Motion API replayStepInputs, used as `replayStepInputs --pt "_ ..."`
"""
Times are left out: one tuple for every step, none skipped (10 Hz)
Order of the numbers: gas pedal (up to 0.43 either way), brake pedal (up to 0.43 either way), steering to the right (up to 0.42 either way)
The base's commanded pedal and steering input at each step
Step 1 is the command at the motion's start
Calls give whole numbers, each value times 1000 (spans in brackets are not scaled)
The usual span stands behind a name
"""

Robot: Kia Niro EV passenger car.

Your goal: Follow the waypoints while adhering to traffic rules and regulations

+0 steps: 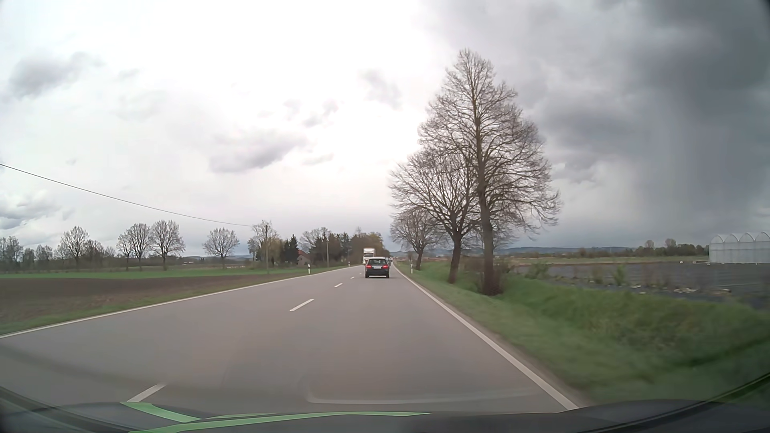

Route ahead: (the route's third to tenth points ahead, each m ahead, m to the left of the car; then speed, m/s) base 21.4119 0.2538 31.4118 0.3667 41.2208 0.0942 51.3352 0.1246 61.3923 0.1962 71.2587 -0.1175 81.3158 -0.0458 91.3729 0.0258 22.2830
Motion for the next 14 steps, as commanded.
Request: replayStepInputs --pt "138 0 0" --pt "138 0 0" --pt "138 0 0" --pt "138 0 0" --pt "118 0 0" --pt "118 0 0" --pt "110 0 0" --pt "110 0 0" --pt "110 0 0" --pt "98 0 0" --pt "98 0 0" --pt "98 0 0" --pt "87 0 0" --pt "87 0 0"
